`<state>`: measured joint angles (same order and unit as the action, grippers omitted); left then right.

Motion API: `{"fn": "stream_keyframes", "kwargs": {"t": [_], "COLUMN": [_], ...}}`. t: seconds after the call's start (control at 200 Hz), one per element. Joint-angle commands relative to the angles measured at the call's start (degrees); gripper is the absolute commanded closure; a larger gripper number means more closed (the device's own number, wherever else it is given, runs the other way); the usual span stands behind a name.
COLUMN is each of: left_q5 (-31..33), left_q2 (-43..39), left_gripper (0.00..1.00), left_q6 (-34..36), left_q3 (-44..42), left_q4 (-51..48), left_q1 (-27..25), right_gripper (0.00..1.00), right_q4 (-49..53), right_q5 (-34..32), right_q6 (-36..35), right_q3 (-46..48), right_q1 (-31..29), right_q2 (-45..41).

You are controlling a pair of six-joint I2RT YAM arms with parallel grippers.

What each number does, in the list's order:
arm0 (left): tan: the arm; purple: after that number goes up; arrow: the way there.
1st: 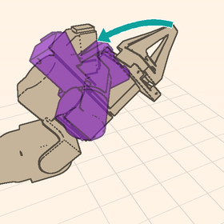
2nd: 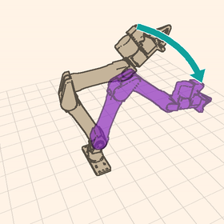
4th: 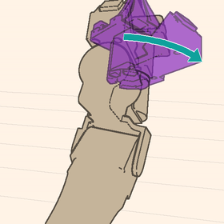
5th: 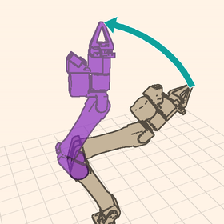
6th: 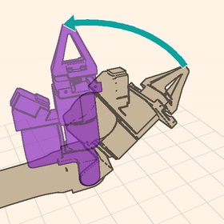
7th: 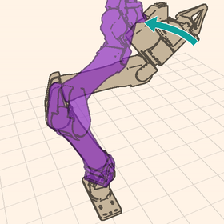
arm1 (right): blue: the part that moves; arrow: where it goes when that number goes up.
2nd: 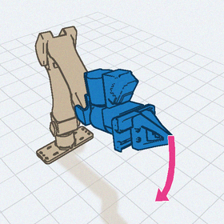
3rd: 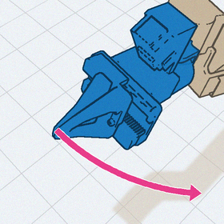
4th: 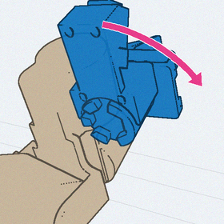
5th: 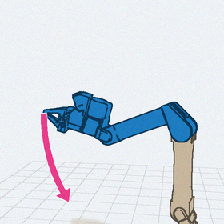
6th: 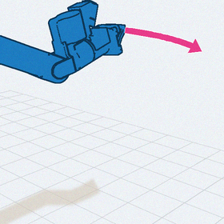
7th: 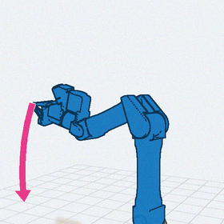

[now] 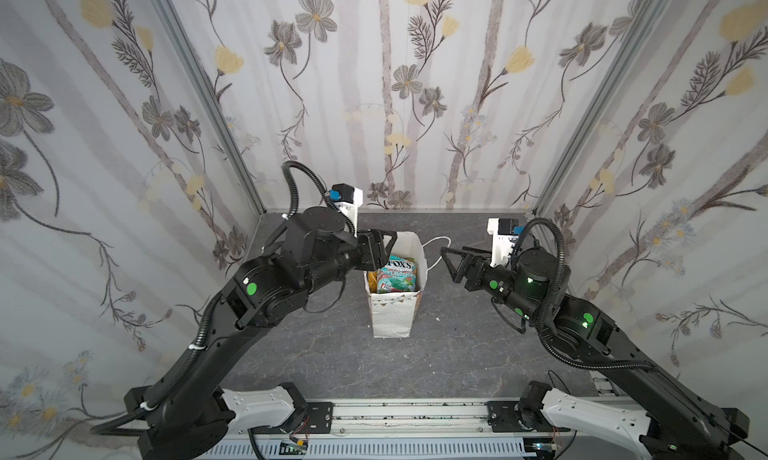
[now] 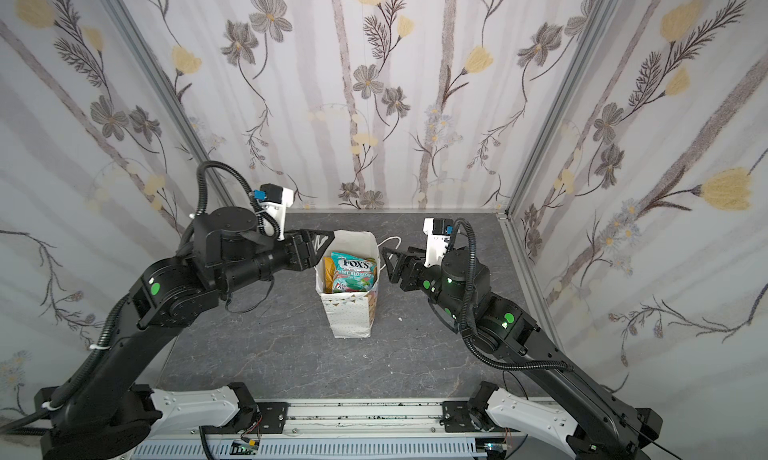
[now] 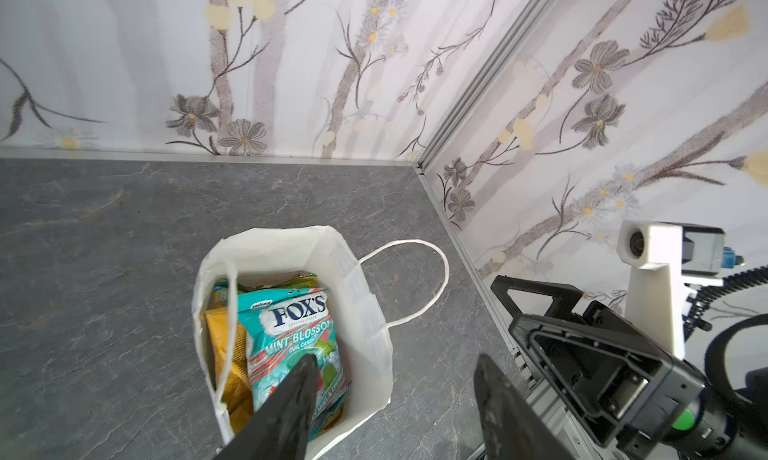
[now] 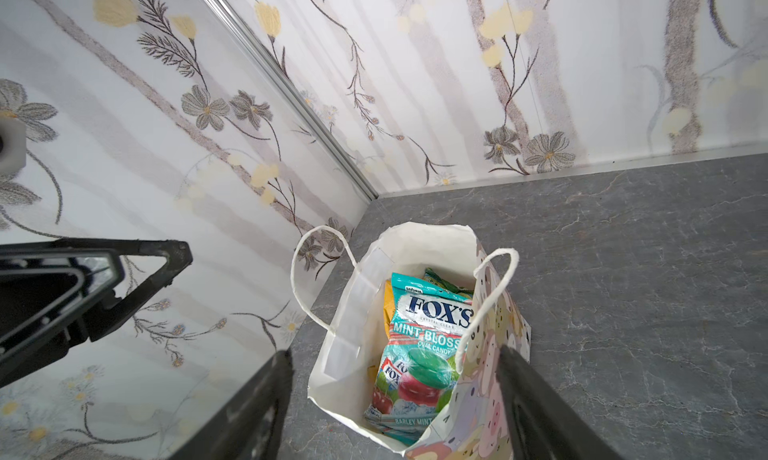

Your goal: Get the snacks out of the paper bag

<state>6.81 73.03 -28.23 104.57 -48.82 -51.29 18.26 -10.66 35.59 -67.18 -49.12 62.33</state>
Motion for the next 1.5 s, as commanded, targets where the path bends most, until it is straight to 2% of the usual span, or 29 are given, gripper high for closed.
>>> {"fn": "stream_keyframes", "kwargs": {"t": [0.0,0.175,0.275,0.4,0.5,0.769,0.984,1.109,1.344,1.429,1.494], "left_q5": [5.4,4.6,4.4,6.8,7.4,8.7,14.1,9.6,6.2,5.2,3.8], "left_q2": [4.6,14.9,21.3,26.8,28.1,25.8,23.9,24.0,25.3,25.8,25.8], "left_gripper": [0.39,0.39,0.38,0.36,0.33,0.29,0.26,0.27,0.42,0.53,0.66], "left_q6": [2.8,1.5,0.6,-0.3,-1.4,-5.4,-8.0,-7.9,-7.4,-6.9,-6.3], "left_q3": [5.1,15.3,21.5,24.1,21.1,5.9,-2.2,-5.3,-6.9,-6.5,-6.9], "left_q4": [-5.0,-14.3,-21.0,-25.8,-24.9,-17.2,-14.2,-10.9,-8.1,-7.4,-5.7], "left_q1": [-1.4,-1.5,-1.4,-1.2,-0.5,2.3,3.5,4.7,5.2,5.2,5.2], "right_gripper": [0.2,0.13,0.05,0.01,0.01,0.01,0.01,0.01,0.01,0.01,0.01], "right_q4": [0.8,1.9,2.2,2.4,2.5,2.5,2.5,2.3,2.1,2.1,2.0], "right_q5": [-0.2,-0.5,-1.2,-2.0,-2.4,-2.9,-2.4,-1.9,-1.5,-1.7,-2.1], "right_q6": [-1.3,-2.0,-2.1,-2.2,-2.2,-2.1,-2.6,-2.8,-3.1,-3.0,-3.0], "right_q3": [-0.4,-0.1,0.8,2.2,3.3,6.2,6.9,6.9,6.9,7.2,7.8], "right_q1": [-0.1,0.0,0.0,0.1,0.2,0.3,0.5,0.7,0.7,0.7,0.8], "right_q2": [-0.5,-1.6,-2.7,-4.2,-5.3,-7.1,-6.7,-5.9,-5.9,-6.7,-7.7]}}
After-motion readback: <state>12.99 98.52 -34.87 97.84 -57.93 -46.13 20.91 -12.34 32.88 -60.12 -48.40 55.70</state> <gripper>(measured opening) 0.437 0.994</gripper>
